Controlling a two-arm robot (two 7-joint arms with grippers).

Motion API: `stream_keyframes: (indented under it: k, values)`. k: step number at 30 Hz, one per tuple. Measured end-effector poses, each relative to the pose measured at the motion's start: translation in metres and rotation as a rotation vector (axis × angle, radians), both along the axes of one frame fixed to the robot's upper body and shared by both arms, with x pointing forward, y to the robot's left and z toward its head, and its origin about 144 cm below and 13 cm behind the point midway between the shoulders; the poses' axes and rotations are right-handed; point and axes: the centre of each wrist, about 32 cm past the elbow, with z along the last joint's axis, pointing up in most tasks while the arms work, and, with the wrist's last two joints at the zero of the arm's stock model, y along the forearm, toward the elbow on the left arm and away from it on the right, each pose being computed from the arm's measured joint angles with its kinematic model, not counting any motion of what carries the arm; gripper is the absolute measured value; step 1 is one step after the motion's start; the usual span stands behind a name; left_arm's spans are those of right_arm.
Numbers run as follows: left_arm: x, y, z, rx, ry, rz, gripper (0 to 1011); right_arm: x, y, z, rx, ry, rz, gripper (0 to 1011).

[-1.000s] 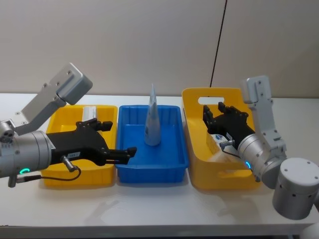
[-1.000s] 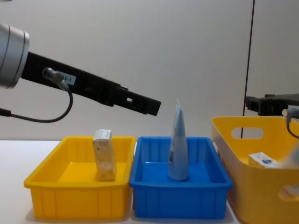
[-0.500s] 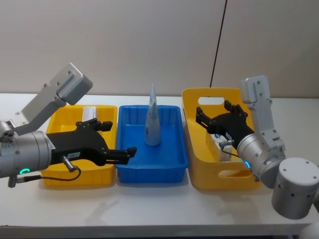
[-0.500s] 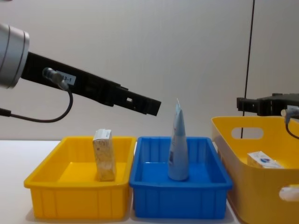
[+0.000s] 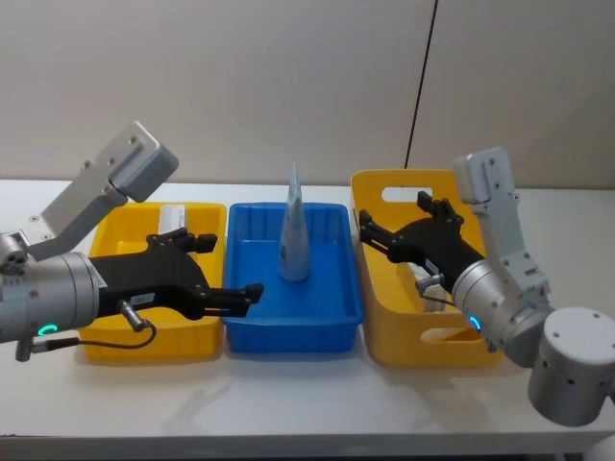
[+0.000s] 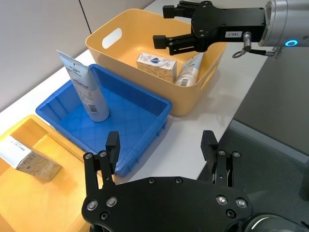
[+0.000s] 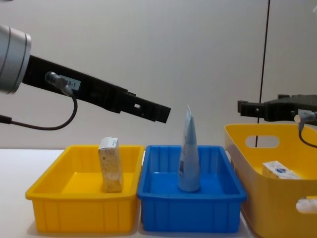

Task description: Bimanual collaborative sorting of washing and personal care products

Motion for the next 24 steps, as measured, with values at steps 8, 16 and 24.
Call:
stream_keyframes:
  k: [8, 16, 24]
  values:
    - [0.000, 0.000, 0.000, 0.000, 0.000, 0.000, 1001, -0.007, -0.003, 0.001, 0.003, -0.023, 0.110, 1002]
    - [0.000, 0.000, 0.000, 0.000, 0.000, 0.000, 1001, -0.017, -0.008, 0.001, 0.006, -0.039, 0.222, 1002]
    - [0.000, 0.000, 0.000, 0.000, 0.000, 0.000, 1001, -0.031, -0.017, 0.000, 0.005, -0.048, 0.345, 1002]
